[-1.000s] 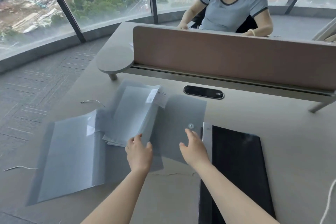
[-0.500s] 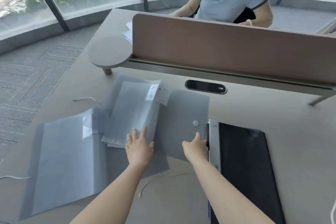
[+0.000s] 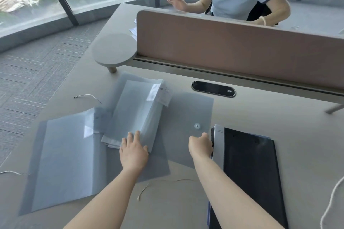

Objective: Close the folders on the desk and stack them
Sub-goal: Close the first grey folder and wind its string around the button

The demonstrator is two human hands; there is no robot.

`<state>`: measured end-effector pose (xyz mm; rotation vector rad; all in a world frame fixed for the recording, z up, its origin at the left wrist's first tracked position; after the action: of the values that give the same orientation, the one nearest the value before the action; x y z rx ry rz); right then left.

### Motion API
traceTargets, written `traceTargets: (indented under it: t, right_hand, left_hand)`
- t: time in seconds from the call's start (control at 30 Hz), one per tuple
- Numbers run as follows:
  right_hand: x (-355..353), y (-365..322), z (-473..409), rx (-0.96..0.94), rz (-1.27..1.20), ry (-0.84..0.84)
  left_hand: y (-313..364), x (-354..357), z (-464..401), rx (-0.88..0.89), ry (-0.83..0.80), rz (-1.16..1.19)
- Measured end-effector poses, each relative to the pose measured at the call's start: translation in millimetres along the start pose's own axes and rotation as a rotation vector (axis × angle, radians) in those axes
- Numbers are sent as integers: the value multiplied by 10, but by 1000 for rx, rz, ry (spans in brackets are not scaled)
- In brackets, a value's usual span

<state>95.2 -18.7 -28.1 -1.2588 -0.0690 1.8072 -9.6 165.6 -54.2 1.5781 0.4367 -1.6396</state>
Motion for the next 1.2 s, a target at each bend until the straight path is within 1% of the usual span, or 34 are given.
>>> traceTargets:
  t: [0.2,0.33,0.47,0.6,0.73,0.83,0.97,1.07,1.2]
  right_hand:
    - [91,15,-156,91,-37,-23]
    - [128,89,-201,88,-21,-9]
    - [66,73,-150,12,-2,-27]
    - [-30,44,-88,-46,-90,-45]
    - [-108,39,12,-104,-95,-113]
    - [-210,-13,66,-199,-176,-117]
    - [-421,-149,106,-286,-317,-114]
    - [-563,-234,133,-309,-441,-119]
    - [-696,-273,199,-304,-548,-149]
  left_hand:
    - [-57,-14,-27,-51,19,0]
    - [-112,-31,-33,-50,32,-27]
    - [-135,-29,-37,-50,31,-27]
    - [-103,-44,-19,-44,24,-24]
    - [-109,-90,-13,-61,10,10]
    - [-87,-167,-13,-73,22,37]
    - [-8,-325,-55,-136,33,212]
    - [23,-450,-83,-123,49,382]
    - [79,-675,-86,-112,82,535]
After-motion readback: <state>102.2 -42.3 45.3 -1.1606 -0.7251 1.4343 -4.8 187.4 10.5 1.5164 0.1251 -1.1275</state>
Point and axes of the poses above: each hand's wrist, its own z-axis away from the middle knuckle, its own x-axis out of the palm, y = z × x, the point moved 1 cm from there along -z, towards the middle knuckle, and after that the axes turned 13 degrees about y, right-handed, at the moved point
